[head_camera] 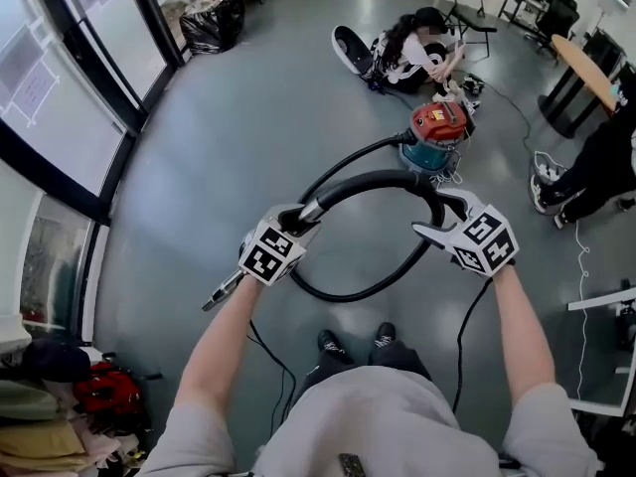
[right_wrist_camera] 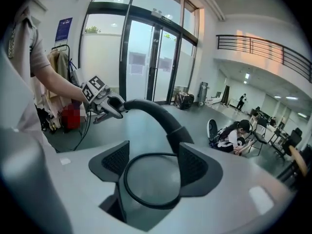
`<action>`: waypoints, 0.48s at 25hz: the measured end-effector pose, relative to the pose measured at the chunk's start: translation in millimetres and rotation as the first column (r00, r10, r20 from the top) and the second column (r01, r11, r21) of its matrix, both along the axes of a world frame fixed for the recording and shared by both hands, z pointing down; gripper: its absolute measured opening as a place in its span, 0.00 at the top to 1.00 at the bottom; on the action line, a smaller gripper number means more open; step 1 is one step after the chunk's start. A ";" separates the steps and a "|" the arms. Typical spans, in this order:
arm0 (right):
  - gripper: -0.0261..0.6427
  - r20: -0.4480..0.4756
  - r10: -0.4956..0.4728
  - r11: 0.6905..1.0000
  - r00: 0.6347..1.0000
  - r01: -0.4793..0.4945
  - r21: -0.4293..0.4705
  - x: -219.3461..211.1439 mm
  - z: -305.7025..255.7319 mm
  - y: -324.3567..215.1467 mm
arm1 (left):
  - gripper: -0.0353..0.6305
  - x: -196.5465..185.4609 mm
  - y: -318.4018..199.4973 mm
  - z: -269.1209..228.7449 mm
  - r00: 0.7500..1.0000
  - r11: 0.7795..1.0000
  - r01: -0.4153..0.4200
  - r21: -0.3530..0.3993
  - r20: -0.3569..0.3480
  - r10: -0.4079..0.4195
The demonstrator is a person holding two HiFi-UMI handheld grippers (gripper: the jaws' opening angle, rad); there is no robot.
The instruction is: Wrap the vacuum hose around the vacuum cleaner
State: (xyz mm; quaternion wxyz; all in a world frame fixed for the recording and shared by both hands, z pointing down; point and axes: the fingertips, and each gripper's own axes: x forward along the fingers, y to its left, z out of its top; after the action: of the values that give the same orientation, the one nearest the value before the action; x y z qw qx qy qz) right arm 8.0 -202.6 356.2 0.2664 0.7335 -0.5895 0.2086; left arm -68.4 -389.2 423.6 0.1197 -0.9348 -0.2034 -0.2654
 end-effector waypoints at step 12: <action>0.49 0.306 -0.081 0.983 0.949 0.026 0.182 -76.7 43.8 -6.9 | 0.71 27.9 69.1 -42.8 0.993 0.979 0.082 -0.188 -0.065 -0.095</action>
State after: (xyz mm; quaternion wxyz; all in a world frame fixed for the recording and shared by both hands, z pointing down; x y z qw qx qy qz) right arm -68.7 -209.5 400.0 0.1097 0.6955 -0.6600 0.2618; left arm -40.5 -320.1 380.8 0.0280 -0.9592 -0.1807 -0.2158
